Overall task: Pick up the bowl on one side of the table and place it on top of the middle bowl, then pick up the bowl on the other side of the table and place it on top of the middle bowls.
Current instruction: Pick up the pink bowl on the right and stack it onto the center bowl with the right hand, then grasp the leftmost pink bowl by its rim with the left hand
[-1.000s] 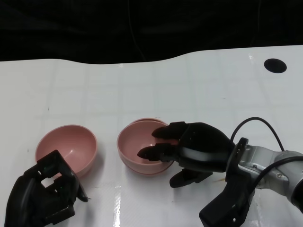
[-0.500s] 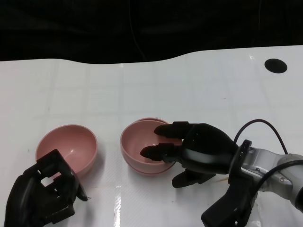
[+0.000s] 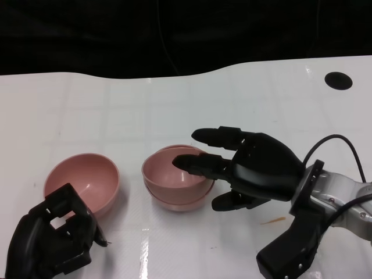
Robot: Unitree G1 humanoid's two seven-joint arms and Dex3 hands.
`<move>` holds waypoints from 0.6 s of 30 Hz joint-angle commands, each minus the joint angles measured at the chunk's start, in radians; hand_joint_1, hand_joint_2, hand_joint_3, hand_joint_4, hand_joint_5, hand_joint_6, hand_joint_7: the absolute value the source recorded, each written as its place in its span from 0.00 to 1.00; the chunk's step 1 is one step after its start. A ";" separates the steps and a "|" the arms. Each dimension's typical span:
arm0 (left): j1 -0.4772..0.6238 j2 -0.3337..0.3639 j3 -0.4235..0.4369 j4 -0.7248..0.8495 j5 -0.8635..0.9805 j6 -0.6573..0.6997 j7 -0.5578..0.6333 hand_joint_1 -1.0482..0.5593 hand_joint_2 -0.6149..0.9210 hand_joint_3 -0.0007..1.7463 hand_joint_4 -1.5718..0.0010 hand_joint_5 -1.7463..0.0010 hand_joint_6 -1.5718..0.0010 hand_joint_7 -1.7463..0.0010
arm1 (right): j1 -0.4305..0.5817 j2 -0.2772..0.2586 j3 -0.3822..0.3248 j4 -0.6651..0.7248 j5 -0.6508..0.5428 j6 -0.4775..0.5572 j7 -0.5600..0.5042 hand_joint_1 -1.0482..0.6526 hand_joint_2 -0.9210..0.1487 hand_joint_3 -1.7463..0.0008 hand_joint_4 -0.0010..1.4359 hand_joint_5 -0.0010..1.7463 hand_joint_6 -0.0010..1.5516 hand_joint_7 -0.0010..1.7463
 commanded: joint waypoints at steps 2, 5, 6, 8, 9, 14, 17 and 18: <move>-0.001 0.015 0.010 0.013 -0.009 -0.013 -0.012 0.66 0.79 0.71 0.51 0.00 0.54 0.09 | 0.064 -0.067 -0.076 -0.125 0.028 0.019 -0.008 0.11 0.00 0.75 0.17 0.01 0.20 0.01; -0.002 0.015 0.011 0.005 -0.014 0.004 -0.008 0.66 0.78 0.71 0.51 0.00 0.54 0.10 | 0.124 -0.098 -0.147 -0.189 0.074 0.016 -0.017 0.11 0.00 0.75 0.20 0.02 0.23 0.02; -0.001 0.015 0.010 0.002 -0.012 0.008 -0.003 0.65 0.78 0.70 0.50 0.00 0.53 0.10 | 0.142 -0.105 -0.167 -0.200 0.087 0.013 -0.024 0.11 0.00 0.76 0.21 0.03 0.24 0.02; -0.002 0.017 0.013 0.004 -0.015 0.011 -0.006 0.65 0.77 0.71 0.50 0.00 0.53 0.10 | 0.190 -0.119 -0.214 -0.220 0.119 0.014 -0.039 0.12 0.00 0.77 0.23 0.03 0.25 0.02; -0.003 0.019 0.014 0.006 -0.016 0.013 -0.008 0.65 0.77 0.71 0.50 0.00 0.53 0.10 | 0.219 -0.126 -0.238 -0.225 0.139 0.016 -0.042 0.12 0.00 0.77 0.24 0.03 0.26 0.02; -0.003 0.031 0.023 0.016 -0.013 0.009 -0.010 0.64 0.74 0.71 0.50 0.00 0.53 0.11 | 0.336 -0.123 -0.321 -0.168 0.230 -0.019 -0.097 0.16 0.00 0.80 0.31 0.05 0.31 0.02; -0.003 0.042 0.031 0.017 -0.024 0.016 -0.020 0.64 0.73 0.73 0.50 0.00 0.53 0.11 | 0.384 -0.095 -0.351 -0.081 0.334 -0.090 -0.095 0.19 0.00 0.83 0.36 0.05 0.34 0.03; -0.005 0.045 0.034 0.021 -0.028 0.013 -0.027 0.64 0.73 0.73 0.50 0.00 0.53 0.11 | 0.396 -0.084 -0.358 -0.044 0.385 -0.127 -0.080 0.21 0.00 0.84 0.37 0.05 0.35 0.03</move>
